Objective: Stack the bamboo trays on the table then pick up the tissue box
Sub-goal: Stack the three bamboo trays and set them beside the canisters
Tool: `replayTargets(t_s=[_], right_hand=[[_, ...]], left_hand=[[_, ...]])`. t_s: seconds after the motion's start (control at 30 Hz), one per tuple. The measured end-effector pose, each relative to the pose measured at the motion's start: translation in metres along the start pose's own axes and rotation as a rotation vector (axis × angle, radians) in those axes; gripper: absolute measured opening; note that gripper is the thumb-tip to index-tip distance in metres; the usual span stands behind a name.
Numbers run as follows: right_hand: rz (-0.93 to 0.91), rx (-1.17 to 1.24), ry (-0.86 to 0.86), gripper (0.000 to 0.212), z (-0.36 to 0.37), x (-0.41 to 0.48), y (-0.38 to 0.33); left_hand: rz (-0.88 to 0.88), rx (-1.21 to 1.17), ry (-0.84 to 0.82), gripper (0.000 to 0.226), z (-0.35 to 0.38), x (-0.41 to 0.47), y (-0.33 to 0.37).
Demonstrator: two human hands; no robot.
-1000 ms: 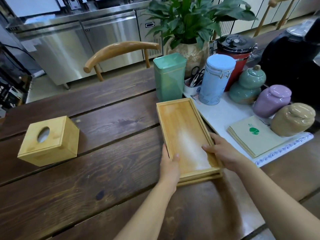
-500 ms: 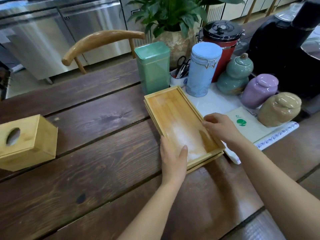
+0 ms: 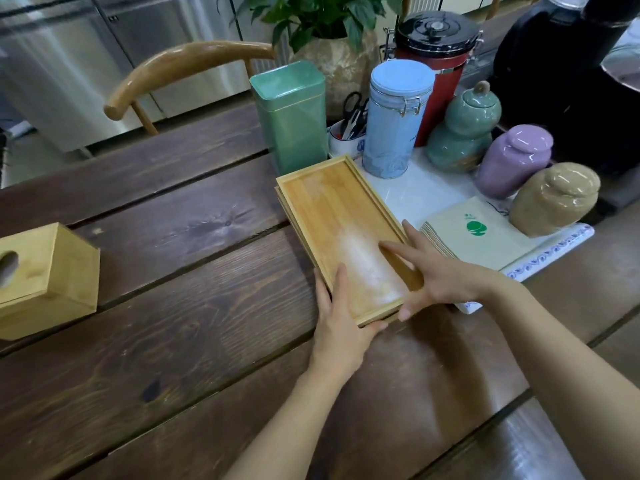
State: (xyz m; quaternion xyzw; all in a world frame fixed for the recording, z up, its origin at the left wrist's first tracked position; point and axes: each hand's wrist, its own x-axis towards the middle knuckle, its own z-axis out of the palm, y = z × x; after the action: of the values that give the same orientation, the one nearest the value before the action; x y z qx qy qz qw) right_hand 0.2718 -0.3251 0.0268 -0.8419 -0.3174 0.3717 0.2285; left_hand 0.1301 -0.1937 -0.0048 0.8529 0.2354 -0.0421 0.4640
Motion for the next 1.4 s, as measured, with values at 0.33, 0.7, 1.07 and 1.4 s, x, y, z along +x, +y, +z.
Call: replayTargets(t_s=[0.33, 0.7, 1.07, 1.4], right_hand=[[0.013, -0.231, 0.082, 0.116, 0.000, 0.000, 0.012], [-0.016, -0.273, 0.180, 0.112, -0.003, -0.002, 0.022], [-0.059, -0.372, 0.223, 0.106, -0.001, -0.004, 0.024], [-0.055, -0.428, 0.228, 0.102, 0.001, -0.005, 0.027]], left_hand=[[-0.007, 0.148, -0.037, 0.111, 0.004, 0.001, 0.006], [-0.026, 0.122, 0.002, 0.109, 0.011, 0.006, 0.005], [-0.019, 0.091, 0.064, 0.106, 0.016, 0.000, 0.003], [-0.024, 0.093, 0.084, 0.108, 0.018, -0.006, 0.007]])
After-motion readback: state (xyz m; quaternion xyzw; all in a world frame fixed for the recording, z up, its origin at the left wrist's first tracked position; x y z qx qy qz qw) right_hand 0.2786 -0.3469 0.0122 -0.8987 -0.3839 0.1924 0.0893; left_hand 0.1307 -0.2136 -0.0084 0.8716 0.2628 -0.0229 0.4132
